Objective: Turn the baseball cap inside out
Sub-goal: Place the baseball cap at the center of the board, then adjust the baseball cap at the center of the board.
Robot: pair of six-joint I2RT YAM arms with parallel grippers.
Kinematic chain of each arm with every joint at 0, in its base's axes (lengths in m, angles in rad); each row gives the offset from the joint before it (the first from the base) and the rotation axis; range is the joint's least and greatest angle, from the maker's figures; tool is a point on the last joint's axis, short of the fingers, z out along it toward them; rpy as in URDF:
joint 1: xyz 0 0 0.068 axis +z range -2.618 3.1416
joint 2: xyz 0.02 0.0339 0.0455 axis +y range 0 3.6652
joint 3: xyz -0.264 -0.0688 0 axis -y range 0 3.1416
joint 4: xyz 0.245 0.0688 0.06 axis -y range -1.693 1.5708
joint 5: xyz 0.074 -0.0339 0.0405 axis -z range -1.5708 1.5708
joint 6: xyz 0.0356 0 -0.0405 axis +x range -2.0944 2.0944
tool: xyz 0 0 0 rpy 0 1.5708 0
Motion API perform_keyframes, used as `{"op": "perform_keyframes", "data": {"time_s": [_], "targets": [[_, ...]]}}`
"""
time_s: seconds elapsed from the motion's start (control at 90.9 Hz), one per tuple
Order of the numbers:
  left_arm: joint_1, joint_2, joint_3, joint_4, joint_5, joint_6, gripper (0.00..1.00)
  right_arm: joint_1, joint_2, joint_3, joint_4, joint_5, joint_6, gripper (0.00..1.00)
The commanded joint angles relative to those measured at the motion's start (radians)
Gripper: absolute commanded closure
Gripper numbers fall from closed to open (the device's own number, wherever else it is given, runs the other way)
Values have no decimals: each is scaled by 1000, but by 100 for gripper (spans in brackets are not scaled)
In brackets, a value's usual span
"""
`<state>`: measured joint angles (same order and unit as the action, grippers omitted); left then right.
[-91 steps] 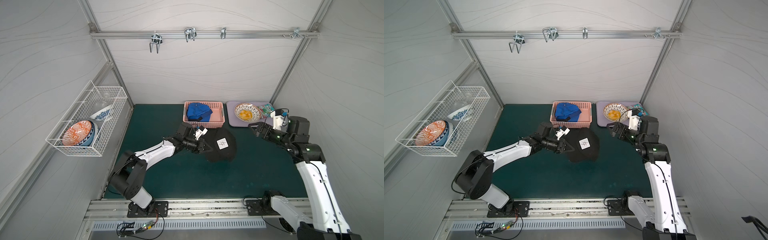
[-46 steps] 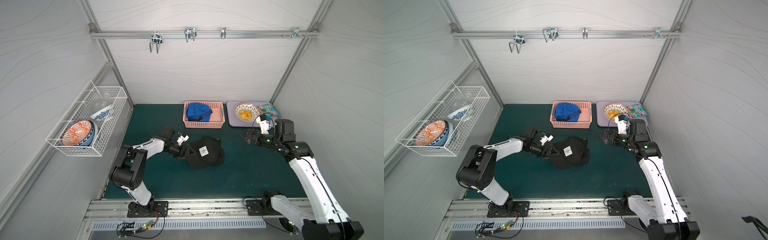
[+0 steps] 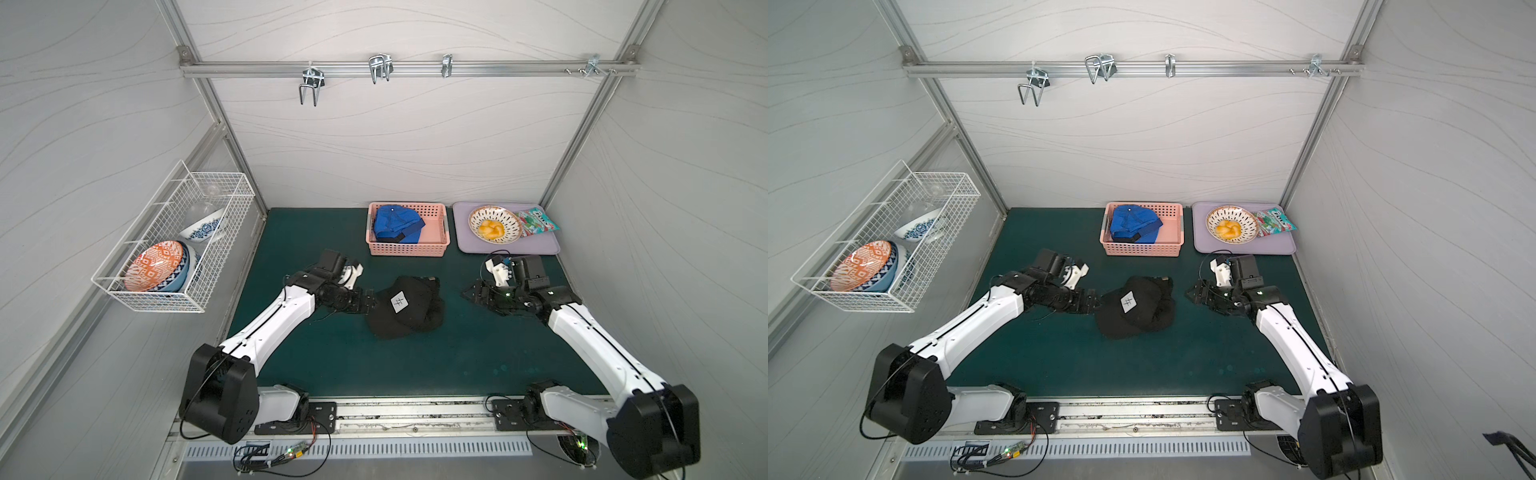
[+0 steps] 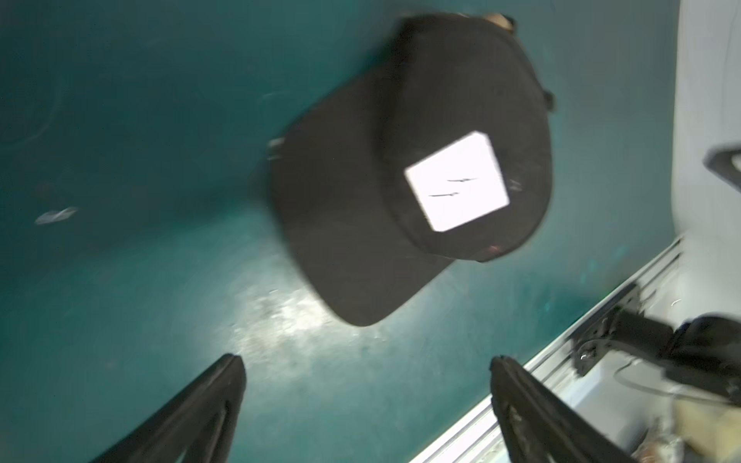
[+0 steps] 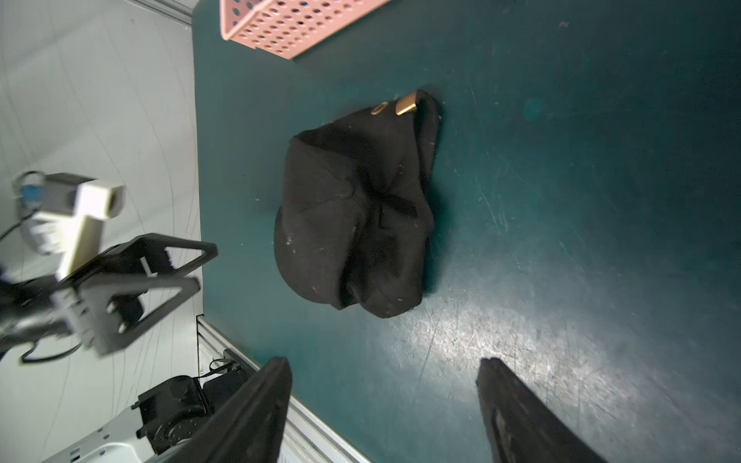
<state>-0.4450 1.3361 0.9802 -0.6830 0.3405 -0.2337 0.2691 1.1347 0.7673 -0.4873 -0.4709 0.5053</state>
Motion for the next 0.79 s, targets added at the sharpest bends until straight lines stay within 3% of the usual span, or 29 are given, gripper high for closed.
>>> {"op": "perform_keyframes", "data": {"time_s": [0.0, 0.297, 0.462, 0.781], "targets": [[-174, 83, 129, -22, -198, -39, 1, 8, 58, -36, 152, -36, 73, 26], [-425, 358, 372, -24, -490, 74, 0, 7, 207, -112, 371, -92, 153, 27], [-462, 486, 482, -6, -596, 147, 0, 8, 258, -136, 445, -103, 177, 27], [-470, 643, 597, 25, -659, 255, 3, 11, 375, -155, 596, -192, 229, 31]]}}
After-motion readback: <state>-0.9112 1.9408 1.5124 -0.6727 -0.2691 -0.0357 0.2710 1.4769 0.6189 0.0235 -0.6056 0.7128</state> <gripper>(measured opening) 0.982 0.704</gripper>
